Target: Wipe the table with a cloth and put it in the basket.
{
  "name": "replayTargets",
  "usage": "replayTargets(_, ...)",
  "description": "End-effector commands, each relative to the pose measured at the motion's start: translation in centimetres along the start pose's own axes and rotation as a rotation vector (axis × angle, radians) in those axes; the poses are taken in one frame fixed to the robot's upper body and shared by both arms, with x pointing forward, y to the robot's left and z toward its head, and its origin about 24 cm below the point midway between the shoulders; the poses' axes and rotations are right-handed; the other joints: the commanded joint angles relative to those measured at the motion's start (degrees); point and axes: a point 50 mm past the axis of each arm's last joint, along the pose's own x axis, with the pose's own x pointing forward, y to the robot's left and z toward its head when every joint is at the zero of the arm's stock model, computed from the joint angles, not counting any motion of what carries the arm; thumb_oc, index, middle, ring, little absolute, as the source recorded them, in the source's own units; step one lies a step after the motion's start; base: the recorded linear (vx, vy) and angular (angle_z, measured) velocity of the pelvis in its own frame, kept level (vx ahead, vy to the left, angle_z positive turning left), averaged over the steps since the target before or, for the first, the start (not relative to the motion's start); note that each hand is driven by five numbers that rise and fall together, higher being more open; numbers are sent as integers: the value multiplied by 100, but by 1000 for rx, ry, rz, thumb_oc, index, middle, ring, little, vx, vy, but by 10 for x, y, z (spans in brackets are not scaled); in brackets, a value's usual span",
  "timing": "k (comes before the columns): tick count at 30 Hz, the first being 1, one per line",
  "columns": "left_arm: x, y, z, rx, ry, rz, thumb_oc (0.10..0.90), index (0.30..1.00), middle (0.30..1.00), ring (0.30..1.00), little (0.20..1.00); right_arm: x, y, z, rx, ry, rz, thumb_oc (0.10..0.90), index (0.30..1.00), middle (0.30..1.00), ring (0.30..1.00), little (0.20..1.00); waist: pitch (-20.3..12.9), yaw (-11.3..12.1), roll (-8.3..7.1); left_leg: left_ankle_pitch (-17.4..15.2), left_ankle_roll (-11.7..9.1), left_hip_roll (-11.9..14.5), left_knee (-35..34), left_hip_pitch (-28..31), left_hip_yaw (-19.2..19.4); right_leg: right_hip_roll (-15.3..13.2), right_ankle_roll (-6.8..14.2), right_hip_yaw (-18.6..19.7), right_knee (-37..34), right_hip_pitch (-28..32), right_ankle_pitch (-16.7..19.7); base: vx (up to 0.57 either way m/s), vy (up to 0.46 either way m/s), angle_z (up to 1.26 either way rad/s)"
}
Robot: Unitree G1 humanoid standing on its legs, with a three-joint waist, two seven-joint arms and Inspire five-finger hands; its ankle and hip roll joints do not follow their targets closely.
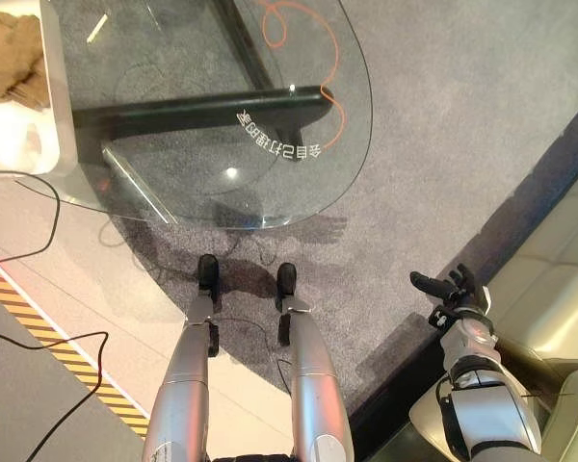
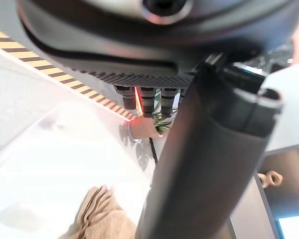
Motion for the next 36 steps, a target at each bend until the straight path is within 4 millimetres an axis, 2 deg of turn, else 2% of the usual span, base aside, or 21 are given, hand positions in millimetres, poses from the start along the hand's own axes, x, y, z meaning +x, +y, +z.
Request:
replayTargets(1,-1,21,-2,6,-92,30,800,900,900,900,900,-8,-57,-11,-69,-5,-181,800,900,900,900,900,-697,10,323,-564,174,-383,344,175,227,-99,398,142,-925,681,61,38,33,5)
replayTargets(5,-13,38,-36,94,-9,-42,800,900,900,900,900,-16,-72,-31,-119,42,-202,800,900,900,900,900,-886,98,396,-511,196,-434,48,561,234,-192,457,91,-1145,1034,131,25,10,3)
replayTargets(6,-15,39,-39,100,1,-50,800,900,900,900,900,-17,-73,-34,-125,49,-204,800,900,900,900,900,-914,110,407,-503,200,-443,15,601,227,-201,466,90,-1175,1075,143,57,13,8)
replayTargets(9,-39,62,-84,223,126,-137,800,900,900,900,900,-28,-87,-59,-166,114,-223,800,900,900,900,900,-1148,230,445,-523,244,-505,-245,1111,199,-320,538,-8,-1408,1576,193,70,5,6)
replayTargets(10,-43,66,-89,232,139,-146,800,900,900,900,900,-29,-87,-63,-172,122,-224,800,900,900,900,900,-1179,244,441,-533,253,-512,-274,1179,196,-336,550,-17,-1441,1645,201,52,0,13)
replayTargets(12,-64,90,-119,288,243,-193,800,900,900,900,900,-37,-92,-81,-216,179,-230,800,900,900,900,900,-1372,320,418,-577,303,-544,-439,1562,190,-401,616,-71,-1601,2031,241,80,3,19)
replayTargets(13,-65,91,-121,292,253,-197,800,900,900,900,900,-38,-92,-83,-220,184,-229,800,900,900,900,900,-1378,321,418,-578,308,-547,-457,1596,187,-404,622,-73,-1619,2065,246,97,7,9)
replayTargets(14,-78,103,-136,343,317,-231,800,900,900,900,900,-42,-94,-91,-247,219,-226,800,900,900,900,900,-1502,359,404,-604,330,-560,-532,1771,178,-420,640,-95,-1701,2255,252,119,7,5)
replayTargets(18,-112,139,-169,481,469,-279,800,900,900,900,900,-59,-101,-123,-320,333,-211,800,900,900,900,900,-1887,389,368,-652,367,-549,-797,2351,133,-412,681,-158,-1986,2848,288,201,7,4)
replayTargets(19,-124,159,-182,548,570,-289,800,900,900,900,900,-67,-106,-135,-352,386,-202,800,900,900,900,900,-2081,390,354,-670,375,-533,-887,2569,115,-396,686,-163,-2079,3061,305,214,9,5)
replayTargets(22,-150,185,-200,617,710,-307,800,900,900,900,900,-79,-108,-154,-395,459,-179,800,900,900,900,900,-2342,374,339,-678,380,-513,-1060,2909,95,-377,697,-180,-2189,3349,328,194,12,7)
replayTargets(23,-153,188,-202,627,724,-312,800,900,900,900,900,-80,-108,-156,-405,466,-173,800,900,900,900,900,-2366,373,336,-678,381,-513,-1080,2944,94,-375,699,-180,-2203,3379,331,163,13,8)
replayTargets(27,-193,214,-222,720,913,-379,800,900,900,900,900,-95,-105,-179,-466,551,-139,800,900,900,900,900,-2650,354,318,-701,375,-476,-1271,3314,121,-383,714,-196,-2328,3685,354,127,22,5)
replayTargets(33,-237,241,-236,821,1153,-462,800,900,900,900,900,-108,-102,-196,-534,641,-46,800,900,900,900,900,-2823,303,282,-809,400,-422,-1321,3592,198,-422,744,-222,-2375,3915,323,65,21,-1)
replayTargets(36,-248,248,-238,851,1240,-496,800,900,900,900,900,-113,-101,-202,-568,674,-17,800,900,900,900,900,-2844,279,273,-847,421,-421,-1317,3658,215,-426,743,-213,-2351,3953,295,43,10,-6)
